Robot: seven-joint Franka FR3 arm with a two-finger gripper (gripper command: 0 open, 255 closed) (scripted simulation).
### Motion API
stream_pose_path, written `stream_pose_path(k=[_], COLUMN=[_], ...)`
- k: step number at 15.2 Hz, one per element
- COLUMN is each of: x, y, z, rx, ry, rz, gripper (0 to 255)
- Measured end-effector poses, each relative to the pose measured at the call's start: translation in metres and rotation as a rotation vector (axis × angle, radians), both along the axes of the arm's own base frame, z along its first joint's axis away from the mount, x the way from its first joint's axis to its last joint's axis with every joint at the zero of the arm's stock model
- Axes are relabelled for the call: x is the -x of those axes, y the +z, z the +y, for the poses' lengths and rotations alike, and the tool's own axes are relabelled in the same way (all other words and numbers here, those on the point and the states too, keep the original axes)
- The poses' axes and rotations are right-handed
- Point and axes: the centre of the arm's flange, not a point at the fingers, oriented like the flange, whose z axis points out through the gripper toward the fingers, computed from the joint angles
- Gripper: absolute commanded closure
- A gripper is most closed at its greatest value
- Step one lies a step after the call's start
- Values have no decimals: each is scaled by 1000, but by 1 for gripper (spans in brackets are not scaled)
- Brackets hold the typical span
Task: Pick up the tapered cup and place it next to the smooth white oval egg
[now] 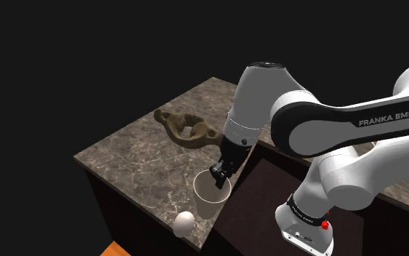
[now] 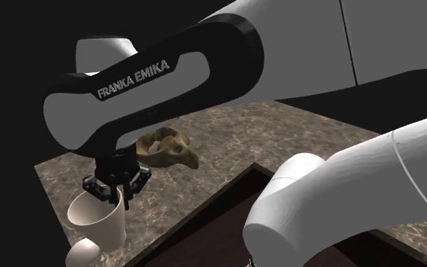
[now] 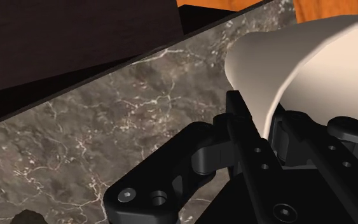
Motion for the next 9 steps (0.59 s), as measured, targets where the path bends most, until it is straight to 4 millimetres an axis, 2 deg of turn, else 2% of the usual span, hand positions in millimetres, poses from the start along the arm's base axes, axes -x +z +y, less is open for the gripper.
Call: stream_pose_path(k=[9], x=[-1], y=[-44], z=[-1], rx=[0], ry=[0], rz=[0], gripper=[255])
